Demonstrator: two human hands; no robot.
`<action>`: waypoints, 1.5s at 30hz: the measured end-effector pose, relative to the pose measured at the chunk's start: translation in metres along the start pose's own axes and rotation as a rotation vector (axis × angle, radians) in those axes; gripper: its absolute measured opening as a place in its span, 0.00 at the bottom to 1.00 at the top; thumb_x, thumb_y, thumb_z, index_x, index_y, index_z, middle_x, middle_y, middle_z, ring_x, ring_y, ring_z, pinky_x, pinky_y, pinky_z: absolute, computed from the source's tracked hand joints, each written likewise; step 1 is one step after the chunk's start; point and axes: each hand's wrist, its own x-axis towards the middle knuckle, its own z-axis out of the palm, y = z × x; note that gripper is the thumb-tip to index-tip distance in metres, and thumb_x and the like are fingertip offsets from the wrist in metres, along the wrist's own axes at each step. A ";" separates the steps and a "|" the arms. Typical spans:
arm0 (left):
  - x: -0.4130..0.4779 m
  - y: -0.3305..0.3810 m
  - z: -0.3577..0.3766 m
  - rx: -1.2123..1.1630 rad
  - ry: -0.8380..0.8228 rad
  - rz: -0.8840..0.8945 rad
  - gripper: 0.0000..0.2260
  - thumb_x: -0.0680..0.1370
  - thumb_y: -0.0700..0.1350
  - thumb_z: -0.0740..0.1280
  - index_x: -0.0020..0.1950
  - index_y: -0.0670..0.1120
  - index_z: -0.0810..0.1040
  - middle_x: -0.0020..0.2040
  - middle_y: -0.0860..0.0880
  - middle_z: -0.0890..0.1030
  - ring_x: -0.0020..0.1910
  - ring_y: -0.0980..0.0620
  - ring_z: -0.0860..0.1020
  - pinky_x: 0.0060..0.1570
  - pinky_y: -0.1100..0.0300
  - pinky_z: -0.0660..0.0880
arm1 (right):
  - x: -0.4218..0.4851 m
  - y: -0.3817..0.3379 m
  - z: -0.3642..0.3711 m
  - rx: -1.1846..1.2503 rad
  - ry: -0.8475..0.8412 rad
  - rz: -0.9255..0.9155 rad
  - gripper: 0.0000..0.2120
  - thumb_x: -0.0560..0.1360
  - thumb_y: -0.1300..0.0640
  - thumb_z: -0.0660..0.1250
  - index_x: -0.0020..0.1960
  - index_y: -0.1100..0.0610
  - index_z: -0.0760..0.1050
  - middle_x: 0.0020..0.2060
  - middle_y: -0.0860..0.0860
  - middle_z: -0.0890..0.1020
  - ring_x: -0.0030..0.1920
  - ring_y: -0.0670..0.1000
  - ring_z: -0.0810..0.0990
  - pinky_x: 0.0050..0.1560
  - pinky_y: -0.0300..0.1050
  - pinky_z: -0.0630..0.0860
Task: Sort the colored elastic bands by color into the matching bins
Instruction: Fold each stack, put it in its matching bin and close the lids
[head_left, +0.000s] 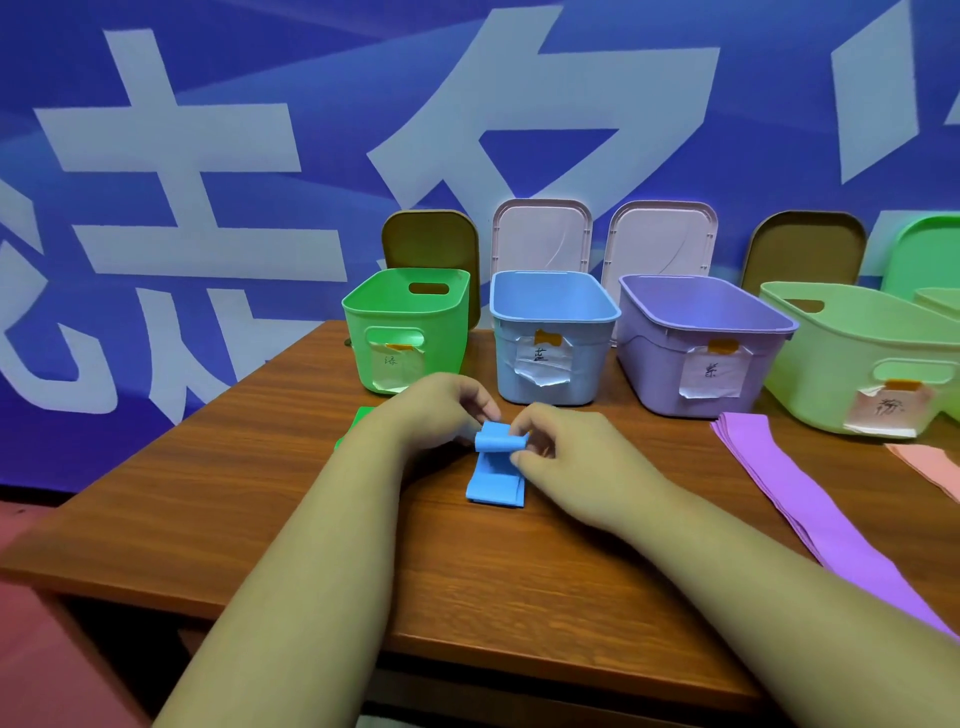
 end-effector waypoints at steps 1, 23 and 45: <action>-0.001 0.000 -0.001 0.011 -0.007 -0.007 0.14 0.73 0.30 0.72 0.50 0.47 0.86 0.43 0.50 0.86 0.39 0.56 0.81 0.42 0.65 0.79 | -0.002 -0.001 0.003 -0.023 0.002 -0.011 0.07 0.78 0.48 0.69 0.55 0.41 0.77 0.42 0.40 0.82 0.44 0.41 0.79 0.48 0.49 0.79; 0.004 0.012 0.013 0.043 0.103 0.013 0.10 0.73 0.37 0.70 0.50 0.49 0.85 0.45 0.48 0.85 0.39 0.53 0.79 0.42 0.59 0.77 | -0.022 -0.017 0.008 -0.403 -0.019 -0.107 0.15 0.83 0.45 0.61 0.68 0.44 0.74 0.57 0.48 0.77 0.58 0.54 0.78 0.54 0.52 0.76; 0.036 0.145 0.132 0.324 0.017 0.292 0.09 0.78 0.42 0.67 0.48 0.51 0.87 0.48 0.55 0.86 0.47 0.58 0.81 0.49 0.64 0.76 | -0.055 0.126 -0.146 -0.196 0.129 0.317 0.09 0.78 0.51 0.67 0.42 0.49 0.83 0.39 0.45 0.86 0.43 0.48 0.82 0.44 0.45 0.77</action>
